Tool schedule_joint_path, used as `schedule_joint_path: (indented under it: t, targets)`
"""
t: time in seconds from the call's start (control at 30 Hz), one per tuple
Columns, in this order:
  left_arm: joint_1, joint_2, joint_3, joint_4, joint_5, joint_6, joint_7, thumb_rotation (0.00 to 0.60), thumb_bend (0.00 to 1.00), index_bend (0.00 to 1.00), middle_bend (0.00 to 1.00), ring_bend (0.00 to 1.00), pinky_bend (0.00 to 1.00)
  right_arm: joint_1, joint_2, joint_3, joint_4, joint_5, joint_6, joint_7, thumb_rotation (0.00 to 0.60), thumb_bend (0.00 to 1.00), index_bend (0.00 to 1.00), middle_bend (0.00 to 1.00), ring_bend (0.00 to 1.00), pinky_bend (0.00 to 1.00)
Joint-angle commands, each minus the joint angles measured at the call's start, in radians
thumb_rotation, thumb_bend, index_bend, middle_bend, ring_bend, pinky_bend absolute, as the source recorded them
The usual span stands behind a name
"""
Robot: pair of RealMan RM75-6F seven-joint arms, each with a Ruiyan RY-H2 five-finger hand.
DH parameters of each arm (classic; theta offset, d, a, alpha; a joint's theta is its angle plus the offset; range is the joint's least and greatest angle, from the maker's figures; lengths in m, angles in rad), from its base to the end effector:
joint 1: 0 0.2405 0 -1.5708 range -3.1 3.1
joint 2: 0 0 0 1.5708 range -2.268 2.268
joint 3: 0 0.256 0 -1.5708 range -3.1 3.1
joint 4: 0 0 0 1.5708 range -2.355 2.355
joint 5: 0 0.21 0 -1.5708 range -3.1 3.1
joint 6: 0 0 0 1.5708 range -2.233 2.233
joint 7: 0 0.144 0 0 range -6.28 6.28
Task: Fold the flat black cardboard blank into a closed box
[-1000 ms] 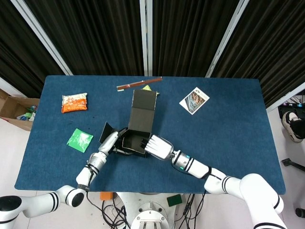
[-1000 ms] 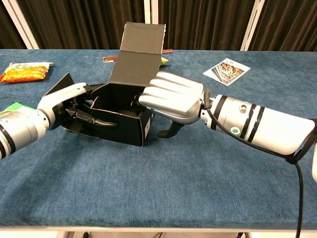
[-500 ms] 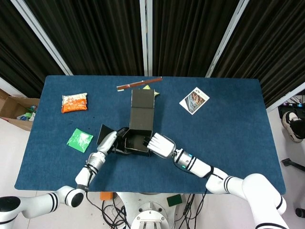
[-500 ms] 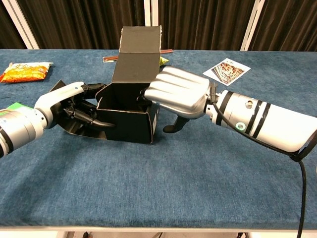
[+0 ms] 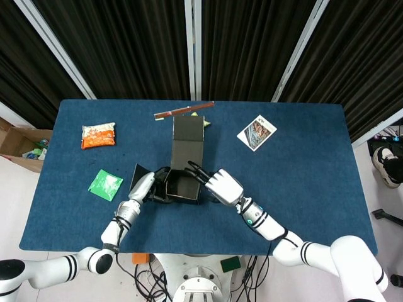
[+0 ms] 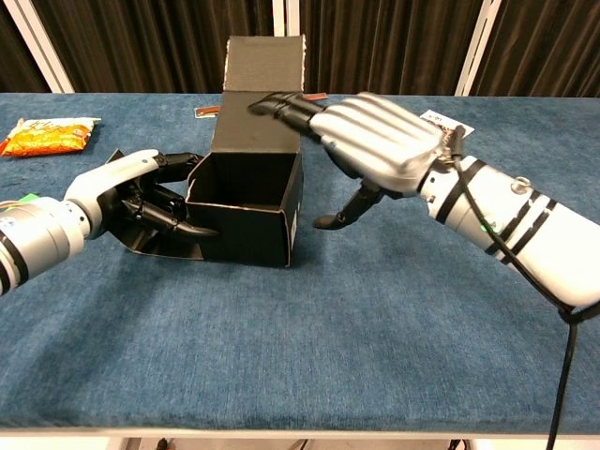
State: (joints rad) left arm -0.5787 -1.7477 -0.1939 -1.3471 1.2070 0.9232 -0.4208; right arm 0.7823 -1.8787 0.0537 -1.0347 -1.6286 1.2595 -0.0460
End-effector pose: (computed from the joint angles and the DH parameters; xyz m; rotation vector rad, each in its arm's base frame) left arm -0.1734 0.3036 -0.0737 -1.4176 -1.8424 -1.2995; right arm -0.1052 -0.3141 -0.0791 2.0140 -0.5534 1.3597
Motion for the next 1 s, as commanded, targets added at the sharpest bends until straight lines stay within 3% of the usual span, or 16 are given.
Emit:
schedule_joint_path:
  t: [0.03, 0.2, 0.37, 0.7, 1.0]
  targets:
    - [0.009, 0.0, -0.022, -0.032, -0.046, 0.009, 0.034, 0.6, 0.0, 0.42, 0.45, 0.69, 0.8, -0.102, 0.008, 0.052, -0.168, 0.17, -0.021, 0.101, 0.6, 0.0, 0.0, 0.11, 0.71, 1.0]
    - [0.012, -0.005, -0.051, -0.069, -0.111, 0.021, 0.089, 0.6, 0.0, 0.41, 0.44, 0.69, 0.8, -0.163, 0.024, 0.117, -0.334, 0.406, -0.145, 0.148, 0.6, 0.0, 0.0, 0.12, 0.7, 1.0]
    - [0.007, -0.007, -0.079, -0.099, -0.169, 0.02, 0.13, 0.6, 0.0, 0.41, 0.44, 0.69, 0.8, -0.163, 0.008, 0.183, -0.369, 0.552, -0.239, 0.168, 0.6, 0.0, 0.0, 0.1, 0.7, 1.0]
    - [-0.002, -0.02, -0.11, -0.132, -0.226, 0.033, 0.183, 0.6, 0.0, 0.41, 0.43, 0.69, 0.8, -0.1, -0.034, 0.29, -0.369, 0.648, -0.331, 0.166, 0.6, 0.0, 0.0, 0.1, 0.7, 1.0]
    - [-0.002, -0.025, -0.119, -0.142, -0.236, 0.033, 0.191, 0.6, 0.0, 0.41, 0.43, 0.69, 0.8, -0.054, -0.097, 0.336, -0.32, 0.675, -0.326, 0.143, 0.6, 0.0, 0.0, 0.17, 0.71, 1.0]
